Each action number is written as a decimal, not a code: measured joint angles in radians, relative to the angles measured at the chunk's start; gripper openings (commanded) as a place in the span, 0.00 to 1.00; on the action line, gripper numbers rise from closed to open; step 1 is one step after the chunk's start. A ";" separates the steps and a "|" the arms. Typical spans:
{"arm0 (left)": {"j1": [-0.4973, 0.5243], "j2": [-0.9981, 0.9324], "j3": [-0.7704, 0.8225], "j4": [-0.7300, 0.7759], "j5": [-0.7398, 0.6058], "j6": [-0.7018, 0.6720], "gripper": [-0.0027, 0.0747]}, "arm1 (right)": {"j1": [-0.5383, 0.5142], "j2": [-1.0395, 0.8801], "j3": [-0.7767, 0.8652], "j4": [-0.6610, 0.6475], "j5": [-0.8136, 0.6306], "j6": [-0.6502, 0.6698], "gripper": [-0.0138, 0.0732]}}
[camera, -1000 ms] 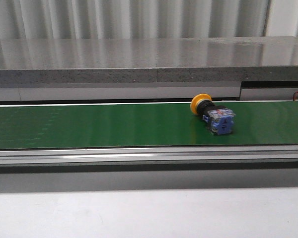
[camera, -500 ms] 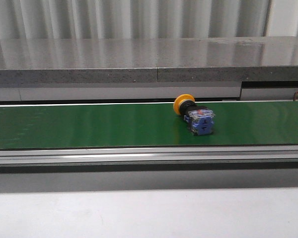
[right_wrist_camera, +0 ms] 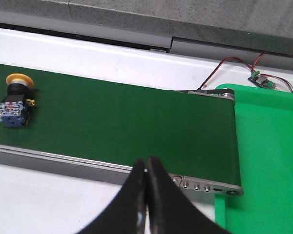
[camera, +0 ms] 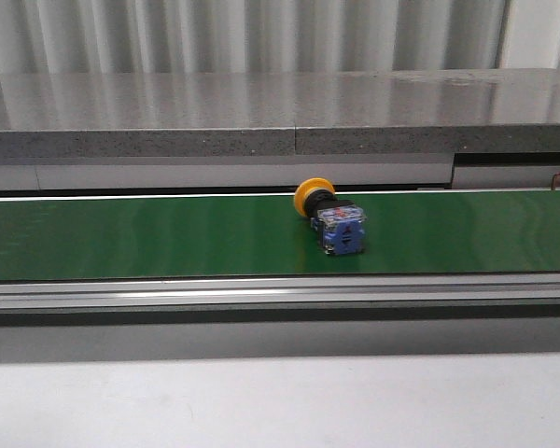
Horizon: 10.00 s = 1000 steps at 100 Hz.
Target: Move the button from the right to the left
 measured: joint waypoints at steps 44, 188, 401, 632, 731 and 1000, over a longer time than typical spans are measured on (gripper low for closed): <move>0.000 0.133 -0.003 -0.066 -0.027 0.000 0.81 | 0.000 0.000 0.000 0.000 0.000 0.000 0.08; -0.365 0.706 -0.338 -0.135 -0.190 -0.046 0.81 | 0.000 0.000 0.000 0.000 0.000 0.000 0.08; 0.170 0.614 -0.396 0.265 0.048 -0.021 0.01 | 0.000 0.000 0.000 0.000 0.000 0.000 0.08; 0.394 0.872 -0.401 0.207 -0.275 0.107 0.78 | 0.000 0.000 0.000 0.000 0.000 0.000 0.08; -0.067 -0.197 0.051 0.039 -0.363 0.107 0.43 | 0.000 0.000 0.000 0.000 0.000 0.000 0.08; -0.033 -0.826 0.748 0.119 -0.757 0.030 0.01 | 0.000 0.000 0.000 0.000 0.000 0.000 0.08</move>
